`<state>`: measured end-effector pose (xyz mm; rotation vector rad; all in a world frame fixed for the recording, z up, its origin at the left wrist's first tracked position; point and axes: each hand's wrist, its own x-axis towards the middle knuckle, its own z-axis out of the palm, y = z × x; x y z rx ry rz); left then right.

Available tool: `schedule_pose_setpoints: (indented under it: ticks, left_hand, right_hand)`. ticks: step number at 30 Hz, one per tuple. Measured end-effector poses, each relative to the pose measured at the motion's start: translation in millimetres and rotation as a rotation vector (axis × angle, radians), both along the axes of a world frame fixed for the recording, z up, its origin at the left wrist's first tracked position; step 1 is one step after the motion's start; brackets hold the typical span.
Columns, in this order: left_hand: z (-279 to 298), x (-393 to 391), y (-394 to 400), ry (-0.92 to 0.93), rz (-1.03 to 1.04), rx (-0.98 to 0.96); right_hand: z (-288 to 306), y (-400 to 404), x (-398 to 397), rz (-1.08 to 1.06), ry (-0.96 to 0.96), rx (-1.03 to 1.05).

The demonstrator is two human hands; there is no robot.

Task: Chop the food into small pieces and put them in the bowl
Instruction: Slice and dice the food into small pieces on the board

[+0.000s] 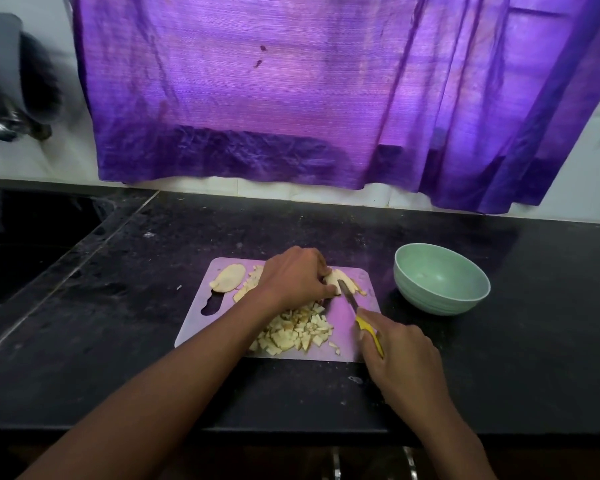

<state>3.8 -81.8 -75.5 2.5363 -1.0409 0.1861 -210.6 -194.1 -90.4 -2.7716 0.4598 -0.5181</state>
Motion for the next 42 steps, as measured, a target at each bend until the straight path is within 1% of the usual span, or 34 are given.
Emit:
schedule_pose_setpoints:
  ticks: [3,6,8,11,14,18,21,25,29,34,37,42]
  left_hand:
    - [-1.2,0.4,0.0,0.003,0.001,-0.007]
    - [-0.2,0.8,0.9,-0.005,-0.022,-0.010]
    - [1.6,2.6,3.2,-0.019,-0.042,-0.008]
    - [3.5,6.5,6.4,-0.033,-0.041,-0.037]
    - [3.2,10.0,7.8,-0.028,-0.015,-0.086]
    - [1.2,9.0,6.9,-0.066,-0.019,-0.074]
    - [0.2,6.9,4.1,-0.091,-0.040,-0.075]
    - [-2.0,7.9,3.3,-0.102,-0.040,-0.081]
    - [-4.5,8.7,3.1,-0.098,-0.024,-0.074]
    - [-7.8,8.9,2.0,-0.111,-0.016,-0.077]
    - [-10.3,7.4,-1.0,-0.121,0.033,-0.053]
    - [-12.0,8.9,-7.3,-0.132,0.099,0.010]
  right_hand:
    - [-1.9,-0.1,-7.2,0.018,-0.034,0.005]
    - [-0.1,-0.6,-7.5,0.010,-0.148,0.110]
    - [2.3,-1.7,-3.8,0.007,-0.183,0.155]
    - [4.6,1.9,9.2,0.026,-0.165,0.131]
    - [8.7,6.5,29.9,0.004,-0.117,0.033]
    - [16.3,12.1,43.4,0.019,-0.044,-0.007]
    - [17.0,12.9,39.3,0.011,-0.046,-0.029]
    - [16.5,13.5,36.7,0.007,-0.046,-0.028]
    - [18.1,15.8,39.3,0.006,-0.001,-0.042]
    - [22.6,14.7,43.3,0.070,0.019,-0.046]
    - [24.4,15.0,45.3,0.083,0.022,-0.054]
    - [21.1,13.2,38.7,0.078,0.011,-0.001]
